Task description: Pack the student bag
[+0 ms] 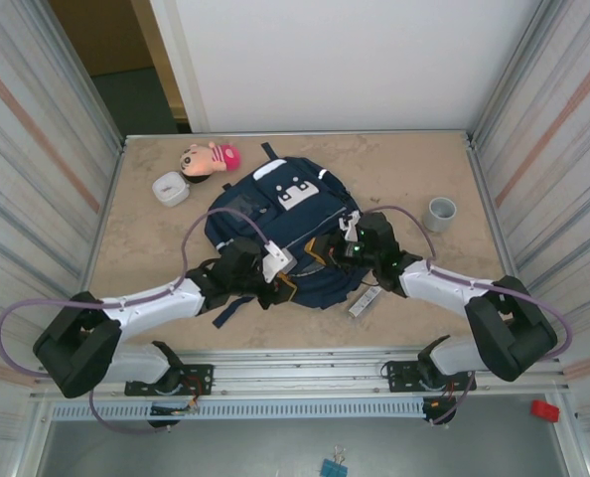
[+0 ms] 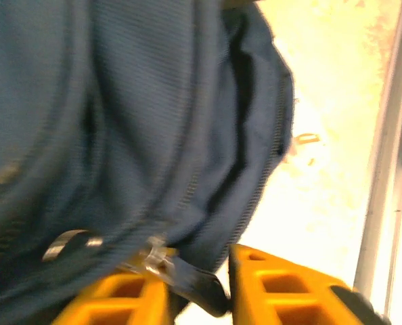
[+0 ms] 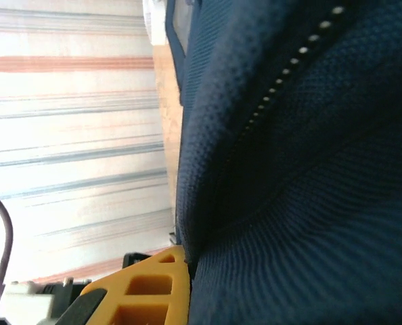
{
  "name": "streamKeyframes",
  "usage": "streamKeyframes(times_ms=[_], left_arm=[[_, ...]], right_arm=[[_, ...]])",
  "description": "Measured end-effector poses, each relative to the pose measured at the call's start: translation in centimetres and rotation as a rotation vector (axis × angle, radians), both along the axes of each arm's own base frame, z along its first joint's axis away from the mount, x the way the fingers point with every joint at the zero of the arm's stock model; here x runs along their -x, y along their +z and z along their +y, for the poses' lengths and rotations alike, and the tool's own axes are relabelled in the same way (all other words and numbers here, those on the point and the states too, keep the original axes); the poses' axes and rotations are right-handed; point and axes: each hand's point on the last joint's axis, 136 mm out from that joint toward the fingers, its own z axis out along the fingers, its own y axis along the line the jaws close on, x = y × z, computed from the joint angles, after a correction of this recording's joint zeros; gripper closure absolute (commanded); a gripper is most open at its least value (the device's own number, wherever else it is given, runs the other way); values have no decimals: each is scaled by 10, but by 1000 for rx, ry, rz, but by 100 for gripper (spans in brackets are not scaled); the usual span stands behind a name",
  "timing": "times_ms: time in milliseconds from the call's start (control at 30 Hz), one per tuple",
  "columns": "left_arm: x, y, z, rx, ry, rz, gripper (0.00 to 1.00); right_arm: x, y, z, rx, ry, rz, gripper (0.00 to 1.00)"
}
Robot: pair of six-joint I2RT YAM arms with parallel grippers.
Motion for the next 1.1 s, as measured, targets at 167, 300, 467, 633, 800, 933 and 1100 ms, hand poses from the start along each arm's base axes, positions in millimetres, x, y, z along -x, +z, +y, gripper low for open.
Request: streamKeyframes(times_ms=[167, 300, 467, 633, 800, 933, 1100], left_arm=[[3, 43, 2, 25, -51, -165, 34], [-5, 75, 15, -1, -56, -374, 31], [-19, 69, 28, -129, -81, -532, 22], [-40, 49, 33, -246, -97, -598, 16], [-63, 40, 32, -274, -80, -639, 36], [-68, 32, 22, -265, -108, -643, 58], [-65, 26, 11, -222, -146, -606, 96]], right_arm=[[-3, 15, -6, 60, 71, -47, 91], [-7, 34, -13, 95, 130, -89, 92], [-6, 53, -14, 108, 200, -125, 93], [0, 58, -11, 115, 262, -131, 93], [7, 58, -12, 121, 303, -127, 92], [6, 58, -12, 108, 315, -118, 90], [4, 54, -19, 112, 315, -91, 62]])
